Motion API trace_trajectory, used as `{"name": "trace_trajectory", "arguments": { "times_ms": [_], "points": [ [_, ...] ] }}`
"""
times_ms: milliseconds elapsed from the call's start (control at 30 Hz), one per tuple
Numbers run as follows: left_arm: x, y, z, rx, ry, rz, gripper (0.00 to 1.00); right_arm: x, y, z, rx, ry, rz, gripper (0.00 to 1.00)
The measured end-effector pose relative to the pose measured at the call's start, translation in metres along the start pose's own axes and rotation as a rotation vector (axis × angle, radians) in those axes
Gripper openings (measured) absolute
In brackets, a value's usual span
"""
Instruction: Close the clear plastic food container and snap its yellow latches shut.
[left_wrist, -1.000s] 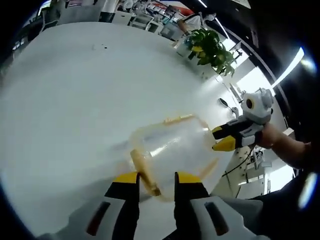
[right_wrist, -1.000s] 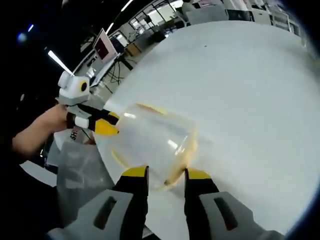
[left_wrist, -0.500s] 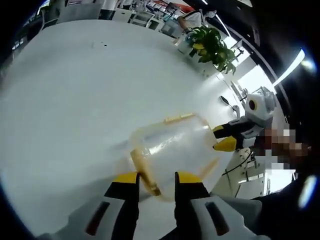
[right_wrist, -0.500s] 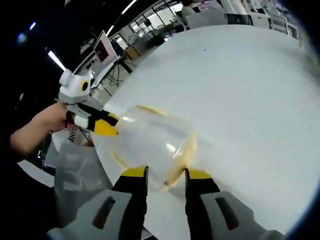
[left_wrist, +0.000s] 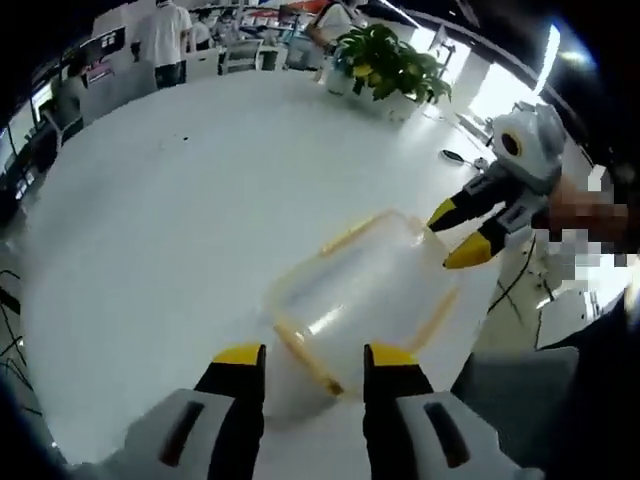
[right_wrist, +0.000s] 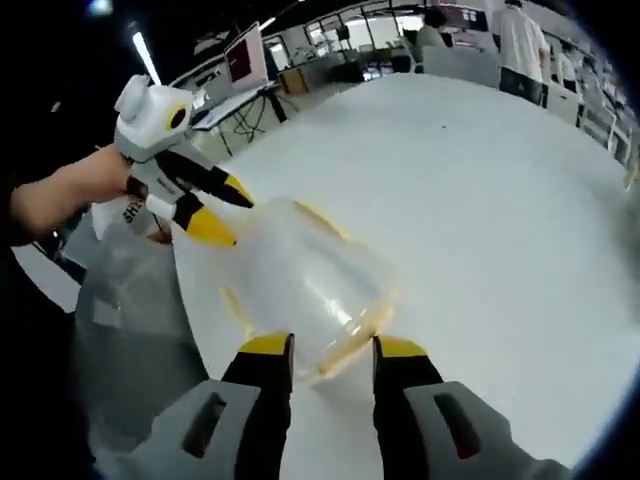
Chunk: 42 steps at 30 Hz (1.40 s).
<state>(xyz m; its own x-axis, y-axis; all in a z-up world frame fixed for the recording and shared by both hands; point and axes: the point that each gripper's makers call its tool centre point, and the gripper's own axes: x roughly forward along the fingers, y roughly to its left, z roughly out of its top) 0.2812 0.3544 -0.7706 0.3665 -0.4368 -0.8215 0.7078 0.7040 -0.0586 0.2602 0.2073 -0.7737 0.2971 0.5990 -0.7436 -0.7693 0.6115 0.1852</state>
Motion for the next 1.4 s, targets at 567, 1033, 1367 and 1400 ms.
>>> {"name": "trace_trajectory", "arguments": {
  "times_ms": [567,1033,1367,1400],
  "points": [
    [0.001,-0.032,0.036,0.477,-0.070,0.005,0.29,0.002,0.018,0.037,-0.316,-0.110,0.048,0.35],
    [0.007,-0.053,0.046,0.524,-0.092,-0.049,0.27,0.017,0.033,0.053,-0.322,-0.149,0.120,0.34],
    [0.011,-0.057,0.046,0.524,-0.089,-0.058,0.27,0.025,0.039,0.057,-0.330,-0.142,0.153,0.35],
    [0.012,-0.057,0.046,0.520,-0.088,-0.060,0.27,0.026,0.038,0.057,-0.334,-0.138,0.149,0.35]
  ]
}}
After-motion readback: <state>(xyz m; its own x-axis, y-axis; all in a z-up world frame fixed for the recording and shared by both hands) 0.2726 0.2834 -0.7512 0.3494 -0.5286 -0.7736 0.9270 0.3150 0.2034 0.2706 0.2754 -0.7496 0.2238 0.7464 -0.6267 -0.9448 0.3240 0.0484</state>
